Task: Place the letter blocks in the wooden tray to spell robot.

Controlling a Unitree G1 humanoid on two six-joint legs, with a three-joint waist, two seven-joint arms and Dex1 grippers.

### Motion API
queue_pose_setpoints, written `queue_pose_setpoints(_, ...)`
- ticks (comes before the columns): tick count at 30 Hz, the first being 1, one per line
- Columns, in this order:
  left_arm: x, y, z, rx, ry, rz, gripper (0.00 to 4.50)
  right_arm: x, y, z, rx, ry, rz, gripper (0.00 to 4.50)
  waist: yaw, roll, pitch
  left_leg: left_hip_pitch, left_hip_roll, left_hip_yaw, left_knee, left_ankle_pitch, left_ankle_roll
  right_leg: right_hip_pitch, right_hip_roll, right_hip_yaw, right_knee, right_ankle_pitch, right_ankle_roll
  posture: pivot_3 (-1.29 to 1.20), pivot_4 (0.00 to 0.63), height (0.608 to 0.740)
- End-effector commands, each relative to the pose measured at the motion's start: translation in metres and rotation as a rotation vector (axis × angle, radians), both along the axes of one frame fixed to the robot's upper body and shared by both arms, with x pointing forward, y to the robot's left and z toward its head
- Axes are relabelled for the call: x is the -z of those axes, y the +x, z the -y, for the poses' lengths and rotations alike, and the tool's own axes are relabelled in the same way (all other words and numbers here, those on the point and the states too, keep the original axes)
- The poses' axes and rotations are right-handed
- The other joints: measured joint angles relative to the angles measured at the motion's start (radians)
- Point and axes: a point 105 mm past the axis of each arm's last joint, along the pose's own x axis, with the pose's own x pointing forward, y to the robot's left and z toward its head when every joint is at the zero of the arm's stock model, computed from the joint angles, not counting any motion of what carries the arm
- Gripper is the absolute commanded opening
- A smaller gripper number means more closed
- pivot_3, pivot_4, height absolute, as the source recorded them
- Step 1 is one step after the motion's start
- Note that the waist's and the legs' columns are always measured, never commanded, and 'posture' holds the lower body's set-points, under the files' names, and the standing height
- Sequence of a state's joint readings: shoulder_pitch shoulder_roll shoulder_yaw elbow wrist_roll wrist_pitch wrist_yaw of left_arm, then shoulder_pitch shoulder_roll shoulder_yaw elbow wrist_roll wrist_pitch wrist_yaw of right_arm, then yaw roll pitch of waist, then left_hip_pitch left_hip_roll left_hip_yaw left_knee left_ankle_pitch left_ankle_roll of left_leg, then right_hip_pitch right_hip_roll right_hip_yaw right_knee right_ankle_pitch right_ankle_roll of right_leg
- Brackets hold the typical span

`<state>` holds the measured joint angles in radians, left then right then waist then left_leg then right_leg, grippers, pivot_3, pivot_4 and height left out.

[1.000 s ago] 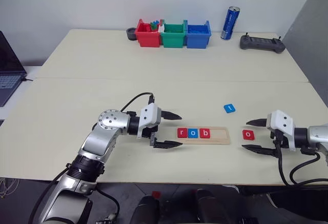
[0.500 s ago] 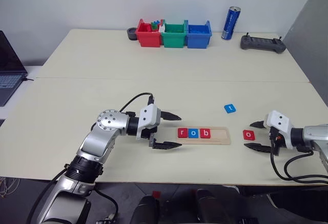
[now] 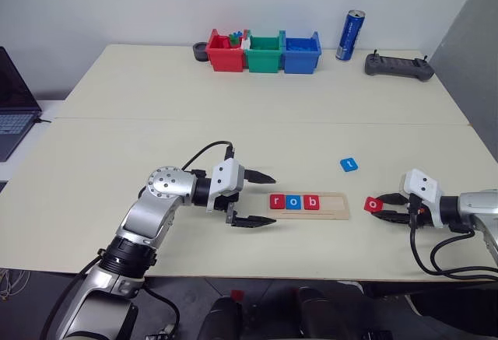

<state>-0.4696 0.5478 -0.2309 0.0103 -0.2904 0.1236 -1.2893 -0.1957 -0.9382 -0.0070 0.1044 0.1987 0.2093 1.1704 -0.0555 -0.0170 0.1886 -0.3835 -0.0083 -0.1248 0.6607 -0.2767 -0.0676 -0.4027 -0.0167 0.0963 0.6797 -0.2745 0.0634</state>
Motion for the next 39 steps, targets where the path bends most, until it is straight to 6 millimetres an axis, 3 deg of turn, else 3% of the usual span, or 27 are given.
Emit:
queue_pose_setpoints(1,-0.009,0.0,0.002,0.015,-0.012,0.037,4.5,-0.019,0.006,-0.015,-0.082,0.005,0.087,1.44,-0.001,0.0,0.0,0.0,0.0,0.0,0.0,0.0,0.0,0.0,0.0,0.0,0.0,0.0,0.0,0.0,0.15,0.74)
queue_pose_setpoints(6,-0.009,0.001,0.003,0.016,-0.013,0.037,4.5,-0.049,0.017,-0.052,-0.204,0.059,0.174,1.44,-0.007,0.0,0.0,0.001,0.001,0.0,0.0,0.0,0.0,0.0,0.0,0.0,0.001,0.0,0.0,0.0,0.15,0.74)
queue_pose_setpoints(13,-0.011,0.002,0.004,0.015,-0.016,0.04,4.5,-0.047,0.02,-0.079,-0.306,0.066,0.166,1.44,0.003,0.0,0.0,-0.001,0.0,-0.002,0.0,0.0,0.0,0.0,-0.001,-0.001,0.0,0.0,0.0,0.0,0.15,0.74)
queue_pose_setpoints(23,-0.011,-0.001,0.0,0.002,-0.012,0.037,4.5,-0.031,0.011,-0.084,-0.378,0.04,0.085,1.44,0.002,0.0,0.0,-0.001,0.0,-0.002,0.0,0.0,0.0,-0.001,-0.001,-0.001,0.0,0.0,0.0,0.0,0.15,0.74)
queue_pose_setpoints(39,-0.011,-0.001,0.0,-0.005,-0.008,0.028,4.5,-0.022,0.017,-0.083,-0.373,0.021,0.064,1.44,0.001,0.0,0.0,-0.001,0.0,-0.002,0.0,0.0,0.0,-0.001,-0.001,-0.002,0.001,0.0,0.0,0.0,0.15,0.74)
